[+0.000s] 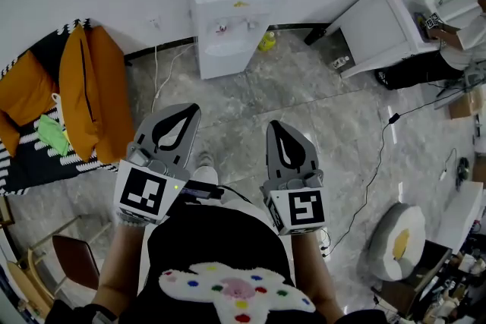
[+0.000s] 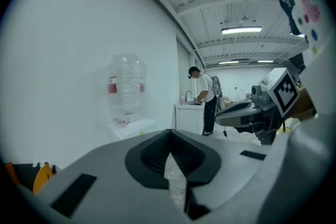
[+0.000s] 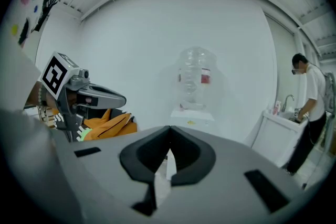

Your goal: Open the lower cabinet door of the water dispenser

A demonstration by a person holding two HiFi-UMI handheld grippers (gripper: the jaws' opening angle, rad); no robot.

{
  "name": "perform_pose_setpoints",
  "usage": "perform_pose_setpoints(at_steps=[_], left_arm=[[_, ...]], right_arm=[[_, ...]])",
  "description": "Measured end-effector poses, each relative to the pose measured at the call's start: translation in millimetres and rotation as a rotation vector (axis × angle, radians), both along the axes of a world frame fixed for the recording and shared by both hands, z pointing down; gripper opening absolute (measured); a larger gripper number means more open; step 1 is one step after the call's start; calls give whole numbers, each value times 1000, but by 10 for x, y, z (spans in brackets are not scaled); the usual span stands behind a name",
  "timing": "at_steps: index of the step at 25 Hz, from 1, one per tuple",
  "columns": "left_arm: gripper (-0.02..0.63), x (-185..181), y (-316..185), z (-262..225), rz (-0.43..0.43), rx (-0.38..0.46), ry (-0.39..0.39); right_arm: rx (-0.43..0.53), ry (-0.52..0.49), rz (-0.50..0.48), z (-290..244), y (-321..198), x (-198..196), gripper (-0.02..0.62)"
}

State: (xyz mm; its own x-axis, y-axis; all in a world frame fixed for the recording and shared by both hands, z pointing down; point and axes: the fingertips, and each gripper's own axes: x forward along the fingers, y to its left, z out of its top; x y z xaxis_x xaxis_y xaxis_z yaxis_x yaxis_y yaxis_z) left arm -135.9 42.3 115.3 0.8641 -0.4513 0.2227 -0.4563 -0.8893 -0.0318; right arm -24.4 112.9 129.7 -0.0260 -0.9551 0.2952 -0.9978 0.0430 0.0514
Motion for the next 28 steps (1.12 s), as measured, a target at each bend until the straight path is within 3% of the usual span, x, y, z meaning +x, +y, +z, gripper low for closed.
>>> perform_pose_setpoints(at_steps=[10,14,20,28], left_arm=[[12,-20,-445,54,12,5,11],[12,-75,-499,97,4,-1,-15],[12,-56,-516,69,11,11,6],[12,-56,-556,148,-25,18,-42]], right_arm=[[3,20,16,0,-424,-17,3],[3,31,19,-2,-471,-48,3],[6,32,23,-6,-481,-24,3],[3,43,-1,25,-568,97,3]])
